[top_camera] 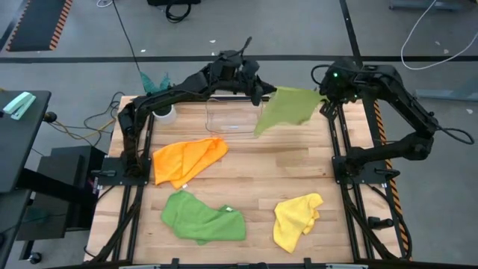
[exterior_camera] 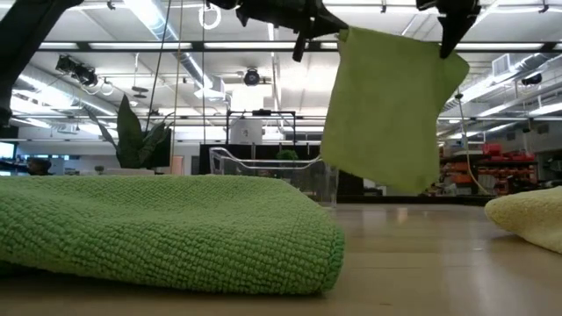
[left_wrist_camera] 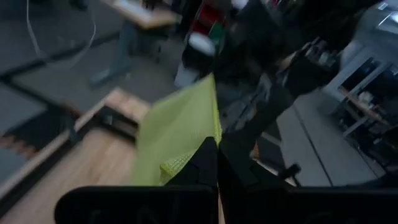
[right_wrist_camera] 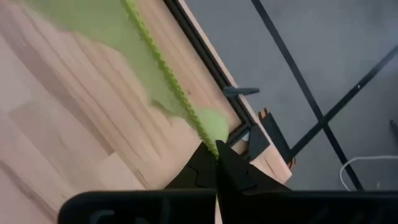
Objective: Fold microfiber towels
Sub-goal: Fold the light green microfiber cloth
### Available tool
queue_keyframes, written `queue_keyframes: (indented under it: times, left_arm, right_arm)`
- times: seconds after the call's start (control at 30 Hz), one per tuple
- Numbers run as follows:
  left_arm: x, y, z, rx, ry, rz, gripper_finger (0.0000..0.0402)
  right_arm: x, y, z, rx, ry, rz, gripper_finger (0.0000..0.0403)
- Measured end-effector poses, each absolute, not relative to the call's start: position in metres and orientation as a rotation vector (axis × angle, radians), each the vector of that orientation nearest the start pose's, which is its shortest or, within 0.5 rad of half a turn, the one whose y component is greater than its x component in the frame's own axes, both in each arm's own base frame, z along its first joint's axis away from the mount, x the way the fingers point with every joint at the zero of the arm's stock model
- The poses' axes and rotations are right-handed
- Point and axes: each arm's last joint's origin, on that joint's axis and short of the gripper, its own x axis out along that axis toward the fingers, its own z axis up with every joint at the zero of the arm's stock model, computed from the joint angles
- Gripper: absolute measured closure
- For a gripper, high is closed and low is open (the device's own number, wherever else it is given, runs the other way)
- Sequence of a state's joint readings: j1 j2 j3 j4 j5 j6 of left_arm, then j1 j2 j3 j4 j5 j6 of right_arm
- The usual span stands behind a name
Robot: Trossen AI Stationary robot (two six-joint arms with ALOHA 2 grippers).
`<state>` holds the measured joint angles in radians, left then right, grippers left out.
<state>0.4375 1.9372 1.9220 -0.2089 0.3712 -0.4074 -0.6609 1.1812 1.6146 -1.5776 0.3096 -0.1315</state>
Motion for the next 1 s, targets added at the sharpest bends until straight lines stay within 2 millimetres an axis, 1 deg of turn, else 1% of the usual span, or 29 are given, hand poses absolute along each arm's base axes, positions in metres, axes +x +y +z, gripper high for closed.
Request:
queue_keyframes:
  times: [0.13, 0.3, 0.5, 0.63, 0.8, 1.0]
  left_arm:
    - [0.421, 0.175, 0.368, -0.521, 0.332, 0.106, 0.0398]
    - [0.43, 0.157, 0.348, -0.53, 0.462, 0.079, 0.0398]
    - [0.436, 0.132, 0.34, -0.534, 0.544, 0.03, 0.0398]
    - [0.438, 0.117, 0.337, -0.545, 0.594, 0.004, 0.0398]
    - [0.44, 0.096, 0.331, -0.55, 0.669, -0.027, 0.0398]
    - [0.452, 0.066, 0.312, -0.591, 0.755, -0.131, 0.0398]
  right_arm:
    - [0.117, -0.097, 0.403, 0.167, 1.236, -0.756, 0.0403]
    - [0.113, -0.077, 0.374, 0.262, 1.257, -0.686, 0.0403]
    - [0.107, -0.048, 0.345, 0.388, 1.261, -0.587, 0.0403]
    - [0.11, -0.032, 0.332, 0.426, 1.282, -0.539, 0.0403]
    - [0.119, -0.011, 0.324, 0.44, 1.33, -0.479, 0.0403]
    - [0.124, 0.012, 0.311, 0.456, 1.396, -0.427, 0.0403]
